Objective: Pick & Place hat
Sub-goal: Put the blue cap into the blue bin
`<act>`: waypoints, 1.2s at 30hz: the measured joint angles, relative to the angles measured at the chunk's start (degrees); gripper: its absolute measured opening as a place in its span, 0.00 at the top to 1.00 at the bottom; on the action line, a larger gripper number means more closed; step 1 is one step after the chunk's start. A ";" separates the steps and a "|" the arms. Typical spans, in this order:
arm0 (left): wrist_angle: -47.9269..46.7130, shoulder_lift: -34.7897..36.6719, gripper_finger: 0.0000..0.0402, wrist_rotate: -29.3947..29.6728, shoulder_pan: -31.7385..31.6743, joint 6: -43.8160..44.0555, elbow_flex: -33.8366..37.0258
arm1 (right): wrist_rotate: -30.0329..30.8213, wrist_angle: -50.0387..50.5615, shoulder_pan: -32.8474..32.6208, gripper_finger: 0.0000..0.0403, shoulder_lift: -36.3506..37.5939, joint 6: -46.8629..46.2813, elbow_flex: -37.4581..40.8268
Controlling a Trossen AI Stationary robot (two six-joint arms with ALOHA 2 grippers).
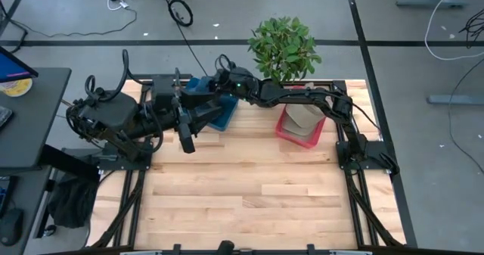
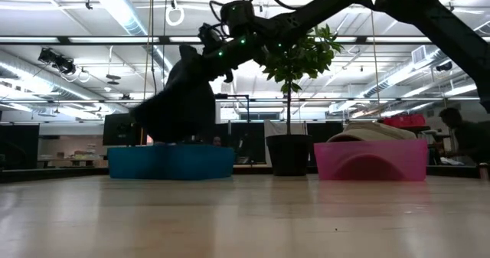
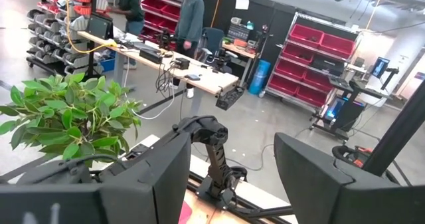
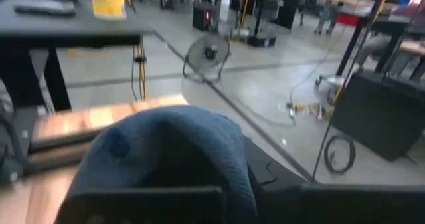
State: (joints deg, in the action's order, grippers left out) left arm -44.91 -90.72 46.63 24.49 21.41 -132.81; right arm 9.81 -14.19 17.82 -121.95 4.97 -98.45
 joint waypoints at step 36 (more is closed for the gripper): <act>0.07 0.09 0.45 0.00 0.87 0.44 0.00 | -1.97 27.84 -1.07 0.89 -3.26 -6.23 0.11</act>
State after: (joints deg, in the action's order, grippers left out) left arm -44.84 -90.63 46.63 25.36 21.85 -132.81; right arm 7.85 13.65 16.75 -125.21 -1.26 -98.35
